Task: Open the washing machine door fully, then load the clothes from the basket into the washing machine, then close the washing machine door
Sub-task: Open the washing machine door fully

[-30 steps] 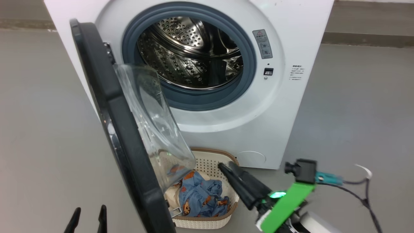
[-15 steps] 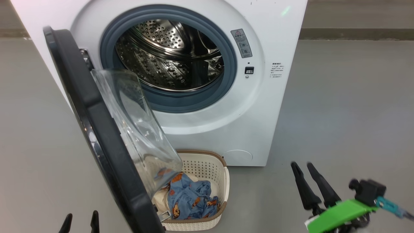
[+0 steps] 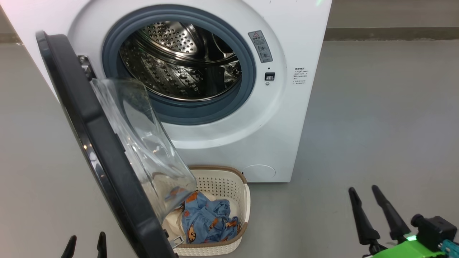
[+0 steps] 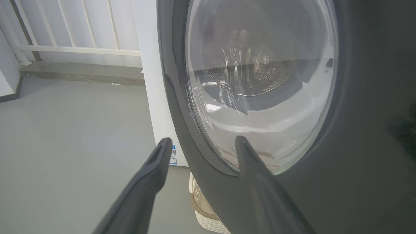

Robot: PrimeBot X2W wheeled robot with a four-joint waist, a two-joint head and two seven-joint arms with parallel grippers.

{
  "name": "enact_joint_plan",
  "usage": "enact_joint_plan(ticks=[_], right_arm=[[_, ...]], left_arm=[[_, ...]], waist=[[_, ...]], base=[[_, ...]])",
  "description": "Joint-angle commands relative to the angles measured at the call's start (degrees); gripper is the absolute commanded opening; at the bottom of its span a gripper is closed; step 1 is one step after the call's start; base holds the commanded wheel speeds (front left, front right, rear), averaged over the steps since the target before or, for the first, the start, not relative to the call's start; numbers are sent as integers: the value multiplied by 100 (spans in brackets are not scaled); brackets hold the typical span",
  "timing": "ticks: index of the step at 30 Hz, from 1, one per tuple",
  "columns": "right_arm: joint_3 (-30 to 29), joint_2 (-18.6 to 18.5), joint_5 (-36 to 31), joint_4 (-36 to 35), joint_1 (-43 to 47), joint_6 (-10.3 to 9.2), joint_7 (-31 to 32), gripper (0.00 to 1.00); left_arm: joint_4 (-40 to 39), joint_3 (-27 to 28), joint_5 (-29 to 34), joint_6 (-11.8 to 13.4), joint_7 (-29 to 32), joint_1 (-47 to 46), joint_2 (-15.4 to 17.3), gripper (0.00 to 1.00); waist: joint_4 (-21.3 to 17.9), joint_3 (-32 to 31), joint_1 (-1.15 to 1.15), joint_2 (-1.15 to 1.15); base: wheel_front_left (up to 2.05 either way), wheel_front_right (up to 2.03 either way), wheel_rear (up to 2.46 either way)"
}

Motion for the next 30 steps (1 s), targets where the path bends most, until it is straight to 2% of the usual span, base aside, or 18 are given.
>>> enact_joint_plan(ticks=[1, 8, 14, 30], right_arm=[[-34, 19, -240, -192, 16, 36, -67, 100], [-739, 283, -1491, -309, 305, 36, -67, 100], [-1164, 513, -1968, -124, 473, 36, -67, 100], [-1186, 580, -2102, 88, 421, 36, -68, 100]], left_arm=[[-165, 206, 61, 46, -38, -116, 63, 100], [-170, 198, 50, 49, -38, -72, 63, 100], [-218, 183, 63, 42, -38, -24, 63, 100], [-246, 193, 86, 136, -38, 10, 63, 100]], waist=[[-4, -11, 0, 0], [-13, -51, 0, 0], [-14, -79, 0, 0], [5, -91, 0, 0]], base=[[0, 0, 0], [0, 0, 0], [0, 0, 0], [0, 0, 0]])
